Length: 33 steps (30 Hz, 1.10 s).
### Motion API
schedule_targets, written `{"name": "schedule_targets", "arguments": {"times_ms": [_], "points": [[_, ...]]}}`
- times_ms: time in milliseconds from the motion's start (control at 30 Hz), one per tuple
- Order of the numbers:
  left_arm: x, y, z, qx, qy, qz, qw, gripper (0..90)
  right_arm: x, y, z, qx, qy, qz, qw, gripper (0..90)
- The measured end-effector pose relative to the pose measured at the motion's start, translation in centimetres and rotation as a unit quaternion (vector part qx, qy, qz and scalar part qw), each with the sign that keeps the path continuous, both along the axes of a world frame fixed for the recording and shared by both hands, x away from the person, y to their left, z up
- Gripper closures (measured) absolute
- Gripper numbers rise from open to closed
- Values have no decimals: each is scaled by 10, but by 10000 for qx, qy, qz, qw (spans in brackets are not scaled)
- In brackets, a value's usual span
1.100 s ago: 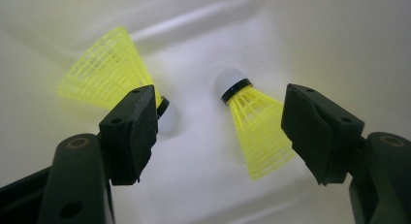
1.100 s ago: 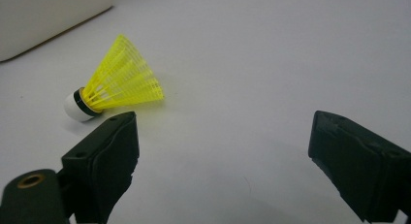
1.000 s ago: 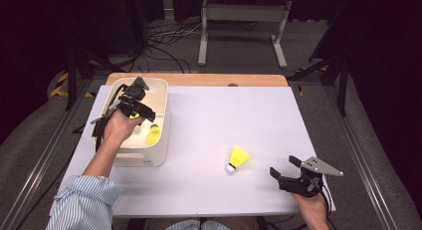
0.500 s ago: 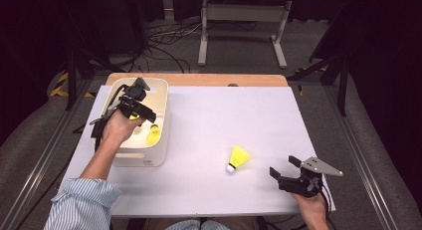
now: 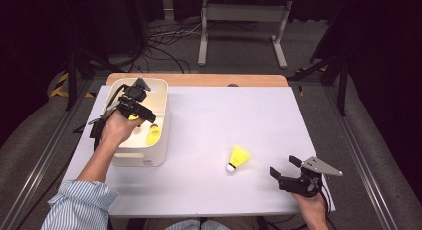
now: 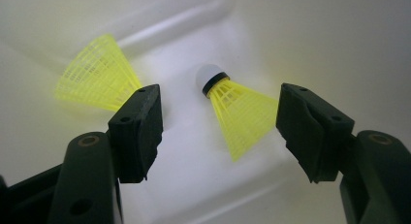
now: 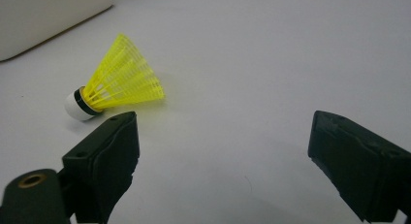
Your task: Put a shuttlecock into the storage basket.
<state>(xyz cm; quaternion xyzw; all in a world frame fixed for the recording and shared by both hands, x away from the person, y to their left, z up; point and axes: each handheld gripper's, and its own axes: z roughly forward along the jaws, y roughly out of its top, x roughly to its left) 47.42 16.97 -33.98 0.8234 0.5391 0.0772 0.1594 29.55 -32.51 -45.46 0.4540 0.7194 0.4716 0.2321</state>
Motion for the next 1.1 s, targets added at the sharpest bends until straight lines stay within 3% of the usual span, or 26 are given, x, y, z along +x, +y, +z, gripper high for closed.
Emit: {"name": "schedule_targets", "arguments": {"times_ms": [867, 1100], "points": [[-14, -2, 21, -358, -178, -312, 9987, 362, 0, 0, 0, 5, 8, 3, 10000, 118], [-16, -3, 27, -334, -224, -412, 9983, 362, 0, 0, 0, 3, 8, 6, 10000, 118]]}}
